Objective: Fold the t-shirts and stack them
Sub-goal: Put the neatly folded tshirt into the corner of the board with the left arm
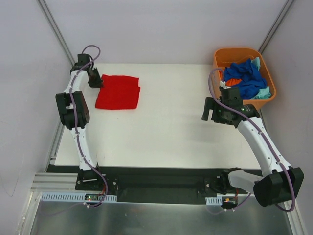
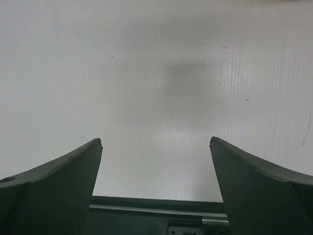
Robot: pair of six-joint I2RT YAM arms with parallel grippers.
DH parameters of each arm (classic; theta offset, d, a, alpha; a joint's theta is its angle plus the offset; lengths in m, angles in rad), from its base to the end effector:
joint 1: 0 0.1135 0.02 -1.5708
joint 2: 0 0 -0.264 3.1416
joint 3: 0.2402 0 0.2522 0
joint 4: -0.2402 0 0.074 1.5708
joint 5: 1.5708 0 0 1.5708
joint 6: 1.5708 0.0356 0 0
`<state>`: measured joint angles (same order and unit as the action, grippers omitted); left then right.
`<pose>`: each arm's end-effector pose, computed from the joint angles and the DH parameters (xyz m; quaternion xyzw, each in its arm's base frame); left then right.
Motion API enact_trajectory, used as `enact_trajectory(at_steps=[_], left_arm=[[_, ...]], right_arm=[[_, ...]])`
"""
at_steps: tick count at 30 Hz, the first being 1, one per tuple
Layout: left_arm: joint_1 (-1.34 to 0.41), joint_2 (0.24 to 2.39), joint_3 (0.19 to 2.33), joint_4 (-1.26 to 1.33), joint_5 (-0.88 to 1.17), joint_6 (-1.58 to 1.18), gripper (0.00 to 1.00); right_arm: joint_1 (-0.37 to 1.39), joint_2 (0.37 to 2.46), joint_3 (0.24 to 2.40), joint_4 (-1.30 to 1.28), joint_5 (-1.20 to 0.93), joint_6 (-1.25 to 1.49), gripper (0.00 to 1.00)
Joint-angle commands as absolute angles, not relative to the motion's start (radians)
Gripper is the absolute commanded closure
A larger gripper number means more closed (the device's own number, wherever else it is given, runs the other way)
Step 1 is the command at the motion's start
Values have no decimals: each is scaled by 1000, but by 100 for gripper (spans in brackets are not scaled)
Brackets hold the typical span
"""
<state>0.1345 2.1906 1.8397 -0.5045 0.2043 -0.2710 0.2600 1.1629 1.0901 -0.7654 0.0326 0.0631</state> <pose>0.4919 0.0593 0.2184 -0.1527 0.9199 -0.1191 0.3410 0.2296 0.0599 0.3164 -0.0859 0.9296 0.0426 0.3559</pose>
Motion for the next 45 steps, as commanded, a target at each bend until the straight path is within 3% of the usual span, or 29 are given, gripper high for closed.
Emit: enact_trajectory(at_steps=[1, 8, 12, 15, 16, 17, 18, 19, 20, 28, 32, 36, 37, 40, 45], left_arm=[[196, 2346, 2098, -629, 130, -118, 100], [305, 2497, 2409, -680, 130, -143, 100], [316, 2523, 2499, -654, 95, -117, 86], [313, 2493, 2514, -620, 5, -112, 84], [316, 2482, 2514, -612, -18, -107, 75], [314, 2471, 2514, -608, -49, -104, 38], [316, 2450, 2514, -604, -58, -106, 19], [314, 2438, 2513, -603, -63, -110, 5], [314, 2422, 2504, -603, -61, -113, 1], [307, 2091, 2235, -604, 107, -270, 1], [235, 1847, 1881, -603, 71, -394, 1], [43, 1541, 1493, -566, -113, -547, 1], [-85, 1499, 1363, -546, -151, -570, 1], [-353, 1359, 1168, -525, -372, -601, 1], [-547, 1159, 942, -463, -429, -641, 1]], right_arm=[[250, 1144, 1100, -753, 97, 84, 3], [249, 1118, 1074, -741, 167, 118, 3], [249, 1121, 1071, -744, 153, 133, 3], [249, 1123, 1058, -755, 173, 158, 3], [249, 1120, 1055, -762, 175, 172, 3], [250, 1114, 1051, -762, 170, 178, 3], [249, 1109, 1043, -764, 163, 179, 3], [250, 1097, 1040, -764, 160, 181, 3], [249, 1088, 1037, -765, 158, 186, 3], [249, 1005, 1014, -787, 192, 206, 3], [249, 957, 971, -746, 190, 201, 3], [247, 876, 888, -651, 193, 170, 3], [247, 833, 859, -588, 205, 132, 3], [238, 763, 732, -468, 310, 86, 3], [225, 683, 586, -348, 287, 95, 3]])
